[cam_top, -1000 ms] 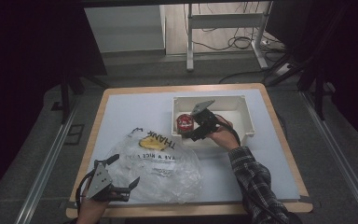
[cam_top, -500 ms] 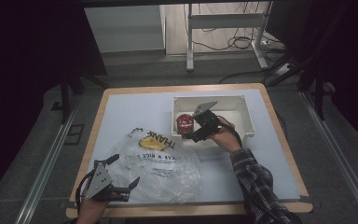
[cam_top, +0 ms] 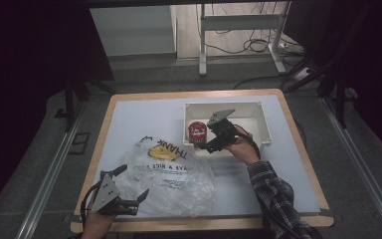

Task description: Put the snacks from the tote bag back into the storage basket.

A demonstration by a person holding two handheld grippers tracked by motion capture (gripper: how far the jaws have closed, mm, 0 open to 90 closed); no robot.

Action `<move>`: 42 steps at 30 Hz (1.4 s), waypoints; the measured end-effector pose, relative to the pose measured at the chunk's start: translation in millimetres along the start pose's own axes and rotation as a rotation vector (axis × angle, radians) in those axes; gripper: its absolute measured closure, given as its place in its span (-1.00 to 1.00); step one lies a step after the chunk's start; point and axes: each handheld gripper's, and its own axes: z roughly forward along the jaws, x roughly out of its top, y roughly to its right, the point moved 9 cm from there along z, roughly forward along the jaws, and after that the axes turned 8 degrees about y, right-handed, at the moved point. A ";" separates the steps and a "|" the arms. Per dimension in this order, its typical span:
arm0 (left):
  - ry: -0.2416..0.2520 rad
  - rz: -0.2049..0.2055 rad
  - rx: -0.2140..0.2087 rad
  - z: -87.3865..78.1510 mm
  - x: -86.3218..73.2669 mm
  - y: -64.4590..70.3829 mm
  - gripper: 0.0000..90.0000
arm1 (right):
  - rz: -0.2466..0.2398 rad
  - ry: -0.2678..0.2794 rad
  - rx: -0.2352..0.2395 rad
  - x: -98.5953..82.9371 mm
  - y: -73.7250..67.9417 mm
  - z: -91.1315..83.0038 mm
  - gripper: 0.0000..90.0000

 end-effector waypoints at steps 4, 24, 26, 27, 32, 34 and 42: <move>0.001 0.001 0.000 0.1 0.0 0.1 -0.99 | -0.005 0.012 -0.002 1.6 -0.4 -4.1 -0.79; -0.001 0.001 0.001 -0.3 -0.4 0.1 -0.99 | -0.001 0.008 0.005 -2.7 -11.4 -23.5 -0.79; 0.000 0.001 0.002 -0.3 -0.4 0.1 -0.99 | 0.000 0.016 0.006 -1.4 -12.8 -25.8 -0.79; 0.000 0.001 0.002 -0.3 -0.4 0.1 -0.99 | 0.001 0.019 0.008 -1.0 -13.4 -26.4 -0.79; 0.001 0.000 0.002 -0.4 -0.3 0.2 -0.99 | 0.000 0.027 0.009 -0.8 -15.9 -31.4 -0.80; 0.001 -0.002 0.002 -0.4 -0.3 0.0 -0.99 | 0.006 0.030 0.006 -0.9 -16.6 -33.7 -0.80; 0.002 -0.012 -0.001 -0.1 -0.3 0.0 -0.99 | 0.018 0.050 0.003 -1.4 -20.4 -44.1 -0.80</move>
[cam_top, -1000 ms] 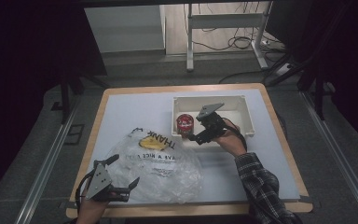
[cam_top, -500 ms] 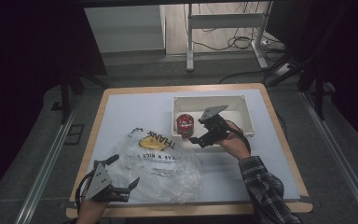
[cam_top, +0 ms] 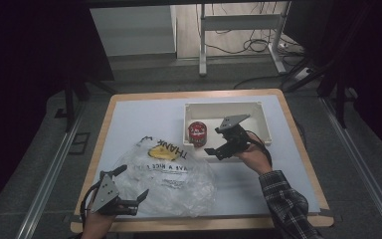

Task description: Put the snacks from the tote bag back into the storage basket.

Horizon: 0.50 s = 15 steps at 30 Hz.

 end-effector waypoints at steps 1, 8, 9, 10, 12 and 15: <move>0.000 0.000 -0.001 0.1 0.0 0.1 -0.99 | -0.001 0.000 0.001 -0.7 -1.0 -1.5 -0.80; 0.003 -0.013 -0.004 0.4 0.2 0.3 -1.00 | 0.001 0.006 -0.002 -2.1 -6.0 -8.0 -0.80; 0.003 -0.013 -0.004 0.4 0.2 0.3 -1.00 | -0.003 0.008 -0.002 -1.9 -6.5 -9.0 -0.80; 0.003 -0.014 -0.004 0.4 0.2 0.3 -1.00 | 0.000 0.011 -0.002 -1.7 -7.2 -9.7 -0.80; 0.002 -0.013 -0.003 0.5 0.0 0.3 -1.00 | -0.003 0.013 -0.001 -1.8 -8.7 -11.6 -0.80; 0.002 -0.012 -0.003 0.7 -0.1 0.4 -1.00 | -0.004 0.015 -0.004 -2.3 -10.8 -14.5 -0.80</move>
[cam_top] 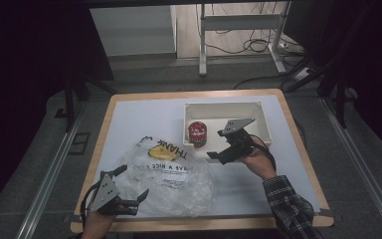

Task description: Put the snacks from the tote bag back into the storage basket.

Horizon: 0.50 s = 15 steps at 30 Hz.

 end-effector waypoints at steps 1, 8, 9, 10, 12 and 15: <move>0.000 0.000 0.001 0.0 0.0 0.0 -1.00 | 0.000 0.002 0.001 -0.2 -0.7 -0.8 -0.80; -0.001 0.001 0.000 0.1 0.0 0.2 -1.00 | 0.001 0.008 -0.005 -1.8 -3.9 -8.1 -0.80; -0.001 0.001 0.000 0.1 0.0 0.2 -1.00 | 0.003 0.008 -0.006 -2.5 -4.8 -9.1 -0.80; -0.001 0.002 0.001 0.2 0.0 0.2 -1.00 | 0.000 0.009 -0.006 -2.9 -5.0 -9.6 -0.80; -0.001 0.002 0.001 0.2 0.0 0.2 -1.00 | 0.000 0.008 -0.004 -4.2 -6.5 -10.6 -0.80; -0.002 0.003 0.000 0.2 0.0 0.3 -0.99 | -0.004 0.002 -0.005 -6.5 -8.1 -11.8 -0.80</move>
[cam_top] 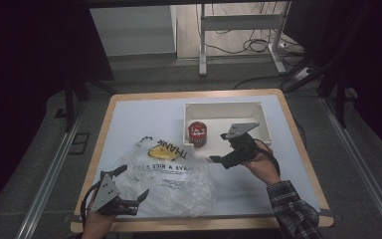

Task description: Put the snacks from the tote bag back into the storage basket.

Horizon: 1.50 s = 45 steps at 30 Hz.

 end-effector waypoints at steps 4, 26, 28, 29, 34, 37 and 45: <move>-0.001 0.001 0.000 0.1 -0.1 0.2 -0.99 | -0.004 0.000 -0.001 -1.8 -2.1 -2.2 -0.80; -0.005 0.009 -0.001 -0.3 -0.2 0.0 -1.00 | -0.004 0.010 -0.021 -13.8 -9.8 -20.3 -0.80; -0.005 0.010 -0.001 -0.4 -0.2 -0.1 -0.99 | -0.005 0.012 -0.023 -14.6 -9.6 -22.0 -0.80; -0.005 0.009 0.000 -0.4 -0.2 -0.1 -0.99 | -0.004 0.013 -0.023 -15.0 -9.7 -22.6 -0.80; -0.003 0.007 -0.001 -0.5 0.0 -0.2 -0.99 | -0.005 0.018 -0.032 -17.0 -9.3 -27.7 -0.80; -0.003 0.005 -0.001 -0.4 -0.1 -0.2 -1.00 | -0.002 0.020 -0.038 -18.5 -9.0 -30.9 -0.80; 0.000 -0.017 -0.006 -0.1 -0.5 -0.9 -1.00 | 0.003 0.037 -0.049 -20.6 -9.1 -38.6 -0.80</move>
